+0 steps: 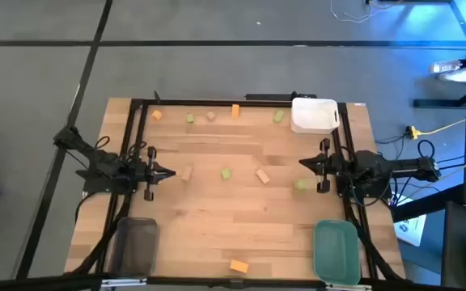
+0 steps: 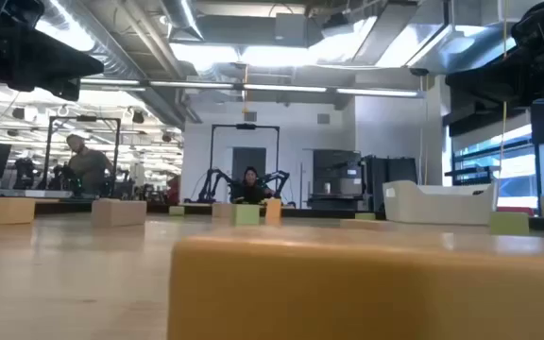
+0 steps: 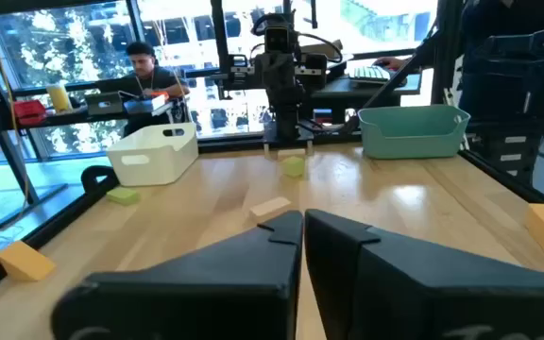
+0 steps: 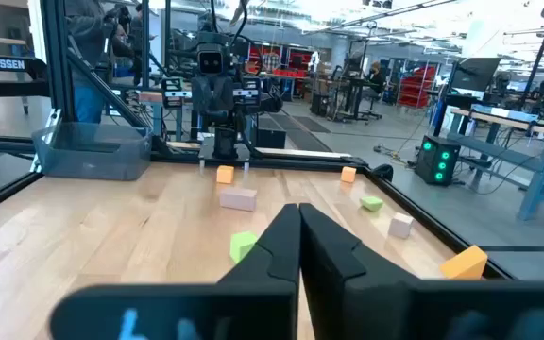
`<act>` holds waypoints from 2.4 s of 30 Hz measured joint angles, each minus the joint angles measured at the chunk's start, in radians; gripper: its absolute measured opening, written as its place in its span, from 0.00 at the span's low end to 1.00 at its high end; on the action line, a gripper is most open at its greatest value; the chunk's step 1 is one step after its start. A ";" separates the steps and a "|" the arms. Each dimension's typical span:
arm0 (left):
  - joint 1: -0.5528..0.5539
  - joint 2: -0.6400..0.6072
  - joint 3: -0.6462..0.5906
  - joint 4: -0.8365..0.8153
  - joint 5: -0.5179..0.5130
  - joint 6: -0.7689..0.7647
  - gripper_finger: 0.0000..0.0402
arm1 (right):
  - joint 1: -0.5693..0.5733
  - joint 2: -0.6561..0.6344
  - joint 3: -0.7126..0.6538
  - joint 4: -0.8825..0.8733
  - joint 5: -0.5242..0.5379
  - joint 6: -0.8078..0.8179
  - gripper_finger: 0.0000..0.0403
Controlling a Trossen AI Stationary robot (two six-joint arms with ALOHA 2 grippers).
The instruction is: Sort & place blocks by color
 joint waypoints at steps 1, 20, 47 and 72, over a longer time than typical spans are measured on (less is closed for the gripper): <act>0.000 0.000 0.000 0.000 0.000 0.000 0.03 | 0.000 0.000 0.000 0.000 0.000 0.000 0.01; 0.000 0.000 0.000 0.000 0.000 0.000 0.03 | 0.000 0.000 0.000 0.000 0.000 0.000 0.01; 0.000 0.000 0.000 0.000 0.000 0.000 0.06 | 0.000 0.000 0.000 0.029 0.000 0.025 0.01; 0.000 0.000 0.000 0.000 0.000 0.000 0.02 | 0.002 0.885 1.104 -0.895 0.234 0.408 0.00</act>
